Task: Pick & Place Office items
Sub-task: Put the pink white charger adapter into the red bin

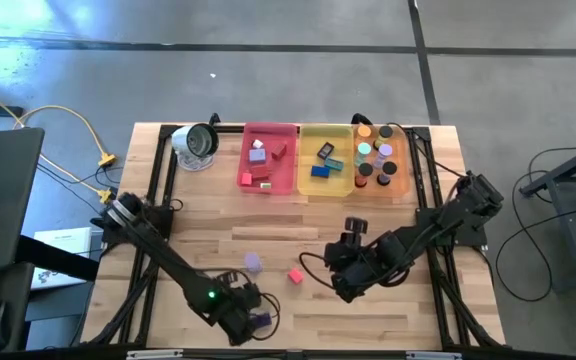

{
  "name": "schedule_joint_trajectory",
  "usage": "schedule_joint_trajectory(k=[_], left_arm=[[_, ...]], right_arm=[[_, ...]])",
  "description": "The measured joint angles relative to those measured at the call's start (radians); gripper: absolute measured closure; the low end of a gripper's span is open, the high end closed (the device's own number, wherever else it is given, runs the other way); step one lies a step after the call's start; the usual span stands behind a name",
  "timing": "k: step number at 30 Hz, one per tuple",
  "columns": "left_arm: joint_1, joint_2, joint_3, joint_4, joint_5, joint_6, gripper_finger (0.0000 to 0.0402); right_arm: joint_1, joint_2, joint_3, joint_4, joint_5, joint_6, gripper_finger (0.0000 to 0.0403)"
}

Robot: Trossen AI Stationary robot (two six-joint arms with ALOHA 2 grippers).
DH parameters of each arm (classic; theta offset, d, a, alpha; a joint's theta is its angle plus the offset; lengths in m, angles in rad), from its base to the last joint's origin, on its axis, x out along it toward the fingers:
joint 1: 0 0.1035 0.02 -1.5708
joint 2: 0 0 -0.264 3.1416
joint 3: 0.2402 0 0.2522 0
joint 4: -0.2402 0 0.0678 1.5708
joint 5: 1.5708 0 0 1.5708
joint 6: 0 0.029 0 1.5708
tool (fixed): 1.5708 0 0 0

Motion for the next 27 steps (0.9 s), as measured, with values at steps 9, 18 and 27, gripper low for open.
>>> schedule_joint_trajectory(k=[9,18,27], left_arm=[[0.057,-0.217,0.004,0.003,-0.050,-0.073,0.0282],[0.215,-0.474,0.004,0.006,-0.231,-0.020,0.0282],[0.624,-0.576,0.005,0.006,-0.169,0.287,0.0282]], right_arm=[[0.068,0.000,0.000,-0.111,0.042,0.010,0.0225],[0.106,0.000,0.000,-0.315,0.220,0.214,0.0225],[0.010,-0.041,-0.001,-0.335,0.325,0.294,0.0225]])
